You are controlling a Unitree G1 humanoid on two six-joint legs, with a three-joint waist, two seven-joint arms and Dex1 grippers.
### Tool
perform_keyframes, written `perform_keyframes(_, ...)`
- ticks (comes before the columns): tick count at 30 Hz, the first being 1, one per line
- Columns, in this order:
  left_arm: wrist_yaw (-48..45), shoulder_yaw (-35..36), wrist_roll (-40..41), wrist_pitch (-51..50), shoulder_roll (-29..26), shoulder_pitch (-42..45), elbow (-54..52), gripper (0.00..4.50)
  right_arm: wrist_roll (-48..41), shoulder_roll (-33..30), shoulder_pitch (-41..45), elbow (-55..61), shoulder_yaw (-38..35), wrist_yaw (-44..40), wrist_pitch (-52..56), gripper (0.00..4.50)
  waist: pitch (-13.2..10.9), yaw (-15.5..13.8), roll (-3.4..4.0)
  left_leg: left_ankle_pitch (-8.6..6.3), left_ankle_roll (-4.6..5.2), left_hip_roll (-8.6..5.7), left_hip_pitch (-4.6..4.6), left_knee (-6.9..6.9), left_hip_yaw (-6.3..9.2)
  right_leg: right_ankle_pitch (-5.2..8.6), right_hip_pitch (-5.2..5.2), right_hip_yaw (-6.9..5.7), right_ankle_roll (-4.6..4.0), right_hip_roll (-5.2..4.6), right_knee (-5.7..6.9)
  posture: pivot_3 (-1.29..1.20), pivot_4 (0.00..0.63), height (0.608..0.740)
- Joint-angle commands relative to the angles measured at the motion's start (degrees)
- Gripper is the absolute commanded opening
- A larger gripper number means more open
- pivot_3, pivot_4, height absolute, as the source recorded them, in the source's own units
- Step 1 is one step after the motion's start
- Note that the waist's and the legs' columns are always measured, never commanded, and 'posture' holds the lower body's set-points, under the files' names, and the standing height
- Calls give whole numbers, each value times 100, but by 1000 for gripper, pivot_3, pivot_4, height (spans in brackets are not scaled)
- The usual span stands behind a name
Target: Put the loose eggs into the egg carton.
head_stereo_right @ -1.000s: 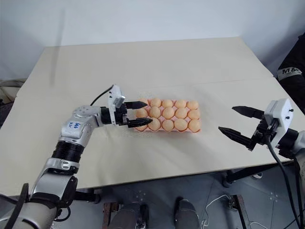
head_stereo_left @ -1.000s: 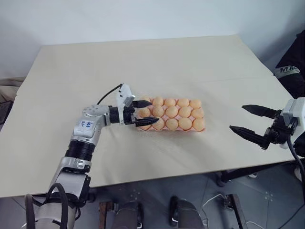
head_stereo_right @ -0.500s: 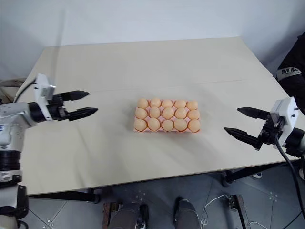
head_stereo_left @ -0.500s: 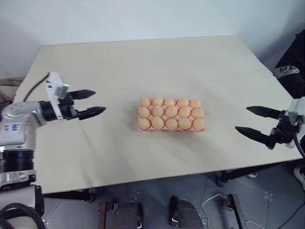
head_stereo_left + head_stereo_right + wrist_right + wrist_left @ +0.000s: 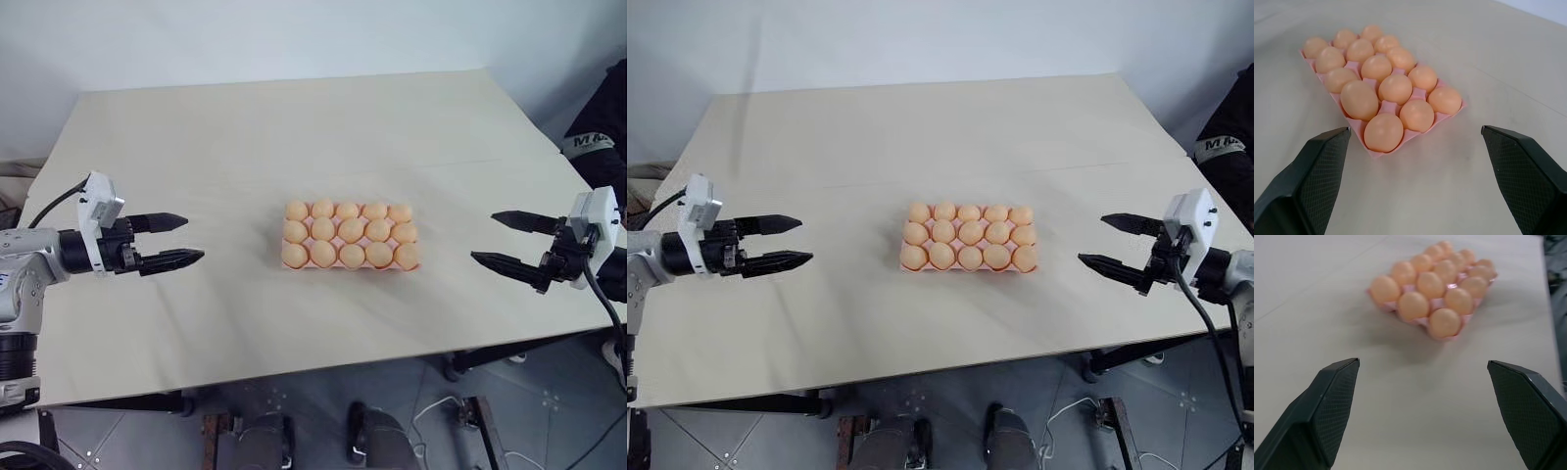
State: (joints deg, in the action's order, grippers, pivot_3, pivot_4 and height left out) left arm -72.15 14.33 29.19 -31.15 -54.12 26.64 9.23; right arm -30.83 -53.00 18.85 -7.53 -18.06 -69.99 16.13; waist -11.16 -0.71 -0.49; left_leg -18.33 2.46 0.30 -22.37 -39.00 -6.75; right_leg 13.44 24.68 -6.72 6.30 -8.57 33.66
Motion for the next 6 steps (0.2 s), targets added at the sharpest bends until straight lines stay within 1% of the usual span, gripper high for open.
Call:
perform_keyframes(1,-238,203,141,170,-205,4,-164,4466,-12,-16,46,-11,-83,-72,-125,4500,0,25,0,0,0,1,1,0,0,0,-1,0,0,0,0,0,150,740)
perform_keyframes(6,-417,261,224,318,-185,96,-39,4466,-9,-17,-8,7,-113,-94,-142,4500,0,73,1,0,1,0,1,0,-2,0,-1,3,0,-2,2,0,150,740)
